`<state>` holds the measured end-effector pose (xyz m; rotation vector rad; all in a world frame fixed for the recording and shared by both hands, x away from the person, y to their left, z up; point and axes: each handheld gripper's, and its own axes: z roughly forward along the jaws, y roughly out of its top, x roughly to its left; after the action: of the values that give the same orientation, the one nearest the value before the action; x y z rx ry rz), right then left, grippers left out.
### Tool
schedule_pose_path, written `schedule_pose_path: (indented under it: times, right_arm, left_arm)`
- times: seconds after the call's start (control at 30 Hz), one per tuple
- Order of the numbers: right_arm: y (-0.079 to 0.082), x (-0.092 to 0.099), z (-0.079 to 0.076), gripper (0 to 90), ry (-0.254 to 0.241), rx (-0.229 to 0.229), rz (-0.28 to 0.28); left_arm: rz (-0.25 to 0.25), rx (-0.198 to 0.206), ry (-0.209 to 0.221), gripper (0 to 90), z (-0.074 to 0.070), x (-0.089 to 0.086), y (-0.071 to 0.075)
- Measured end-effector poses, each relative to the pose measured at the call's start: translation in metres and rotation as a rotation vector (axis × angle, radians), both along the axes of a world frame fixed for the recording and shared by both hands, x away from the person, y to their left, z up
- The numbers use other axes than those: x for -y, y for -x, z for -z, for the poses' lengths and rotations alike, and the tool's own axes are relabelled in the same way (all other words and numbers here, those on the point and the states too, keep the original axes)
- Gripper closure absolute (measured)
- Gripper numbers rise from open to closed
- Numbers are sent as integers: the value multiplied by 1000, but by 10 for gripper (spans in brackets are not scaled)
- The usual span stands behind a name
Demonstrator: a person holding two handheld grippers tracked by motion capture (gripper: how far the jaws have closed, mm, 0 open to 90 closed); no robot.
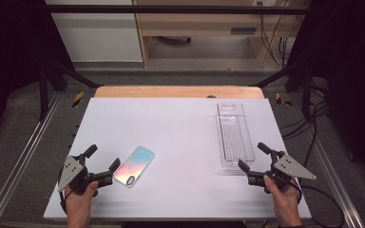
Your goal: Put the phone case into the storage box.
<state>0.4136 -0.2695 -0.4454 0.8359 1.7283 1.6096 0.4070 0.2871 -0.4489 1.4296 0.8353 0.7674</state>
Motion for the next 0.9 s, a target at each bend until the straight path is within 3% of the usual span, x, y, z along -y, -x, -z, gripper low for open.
schedule_pose_path:
  times: [0.43,0.5,0.6,0.9]
  right_arm:
    - [2,5,4,61,8,-18,26]
    - [1,6,4,58,6,-19,34]
    - [2,6,4,58,11,-21,41]
    - [2,5,5,58,33,-18,44]
  left_arm:
    - [-24,-48,-21,42,1,4,-3]
    - [-14,-67,-34,88,2,5,-4]
    - [-17,-90,-30,90,4,7,-6]
    - [-20,-93,-37,85,3,7,-8]
